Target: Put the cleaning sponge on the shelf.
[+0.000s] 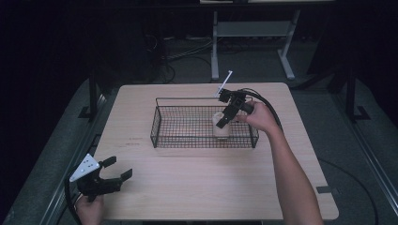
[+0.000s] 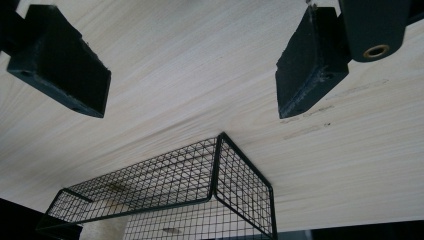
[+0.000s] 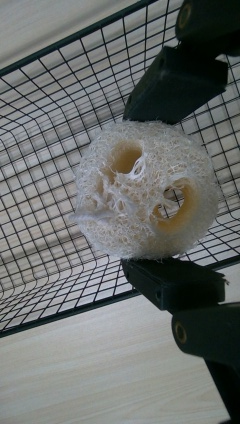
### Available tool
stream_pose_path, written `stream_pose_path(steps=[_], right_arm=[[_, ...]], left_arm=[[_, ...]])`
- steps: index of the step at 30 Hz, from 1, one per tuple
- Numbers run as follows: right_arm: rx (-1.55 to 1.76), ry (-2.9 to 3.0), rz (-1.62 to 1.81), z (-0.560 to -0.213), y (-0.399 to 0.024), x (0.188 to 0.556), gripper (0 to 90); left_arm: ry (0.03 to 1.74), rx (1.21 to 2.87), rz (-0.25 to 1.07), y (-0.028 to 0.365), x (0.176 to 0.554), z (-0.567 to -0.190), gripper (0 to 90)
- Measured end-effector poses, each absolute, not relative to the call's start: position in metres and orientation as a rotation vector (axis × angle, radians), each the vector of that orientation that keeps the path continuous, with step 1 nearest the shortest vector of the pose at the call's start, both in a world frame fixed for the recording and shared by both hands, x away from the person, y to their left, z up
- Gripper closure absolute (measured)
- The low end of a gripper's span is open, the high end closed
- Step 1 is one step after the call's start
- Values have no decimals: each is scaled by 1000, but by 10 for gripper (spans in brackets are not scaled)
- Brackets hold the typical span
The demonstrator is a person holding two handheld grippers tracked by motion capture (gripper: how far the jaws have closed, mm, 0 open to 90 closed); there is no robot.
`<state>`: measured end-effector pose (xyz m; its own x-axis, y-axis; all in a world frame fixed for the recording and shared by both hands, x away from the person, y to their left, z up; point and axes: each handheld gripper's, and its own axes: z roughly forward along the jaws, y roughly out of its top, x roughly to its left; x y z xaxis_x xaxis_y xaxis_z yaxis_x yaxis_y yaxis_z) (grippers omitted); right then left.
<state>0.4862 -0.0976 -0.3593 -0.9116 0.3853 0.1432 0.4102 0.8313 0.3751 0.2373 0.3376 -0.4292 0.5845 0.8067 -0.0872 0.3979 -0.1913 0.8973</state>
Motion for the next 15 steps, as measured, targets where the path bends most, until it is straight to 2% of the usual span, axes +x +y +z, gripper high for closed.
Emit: stream_pose_path(steps=[15], right_arm=[[-617, -2937, -633, -379, -89, 481, 292]], left_arm=[[984, 1798, 511, 339, 237, -429, 139]])
